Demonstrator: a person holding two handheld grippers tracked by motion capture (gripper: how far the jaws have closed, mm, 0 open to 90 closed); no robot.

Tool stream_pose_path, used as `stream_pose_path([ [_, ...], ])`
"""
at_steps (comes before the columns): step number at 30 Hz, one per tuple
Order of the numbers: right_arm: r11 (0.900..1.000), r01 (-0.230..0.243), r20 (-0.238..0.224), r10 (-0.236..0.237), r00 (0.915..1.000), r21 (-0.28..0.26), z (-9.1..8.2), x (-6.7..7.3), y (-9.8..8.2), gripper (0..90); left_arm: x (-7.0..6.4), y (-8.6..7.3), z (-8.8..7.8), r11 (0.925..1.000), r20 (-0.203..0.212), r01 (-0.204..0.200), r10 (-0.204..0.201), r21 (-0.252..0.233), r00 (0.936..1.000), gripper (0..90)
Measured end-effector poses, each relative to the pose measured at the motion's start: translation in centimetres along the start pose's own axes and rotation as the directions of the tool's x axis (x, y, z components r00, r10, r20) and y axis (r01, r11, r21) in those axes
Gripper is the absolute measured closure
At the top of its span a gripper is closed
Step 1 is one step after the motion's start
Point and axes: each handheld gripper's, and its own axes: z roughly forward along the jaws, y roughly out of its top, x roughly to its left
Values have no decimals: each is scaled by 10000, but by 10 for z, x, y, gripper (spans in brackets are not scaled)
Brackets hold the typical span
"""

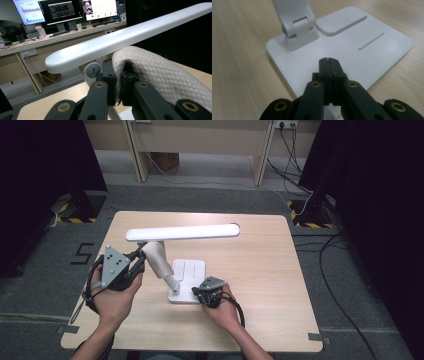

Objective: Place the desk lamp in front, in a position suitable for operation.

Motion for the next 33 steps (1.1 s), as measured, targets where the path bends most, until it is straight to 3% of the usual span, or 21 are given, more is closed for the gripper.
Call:
stream_pose_path([
  [5,10000,-3,-23,3,10000,-7,0,0,0,900,1,-5,-5,10000,-1,-9,9,52,10000,849],
  [10,10000,-7,-20,7,10000,-18,0,0,0,900,5,-14,-16,9994,43,333,-333,5,9994,849],
  [12,10000,30,-5,-30,10000,-22,0,0,0,900,7,-16,-22,9995,35,297,-296,-61,9996,849],
  [22,10000,-1,-25,1,10000,-6,0,0,0,900,26,-23,-47,9995,-571,312,-313,-18,9979,848],
  [28,10000,36,-9,-36,10000,-11,0,0,0,900,43,-28,-47,9990,-957,409,-391,162,9946,848],
  [33,10000,23,-1,-23,10000,6,0,0,0,900,53,-25,-35,9988,-1029,415,-384,277,9939,848],
])
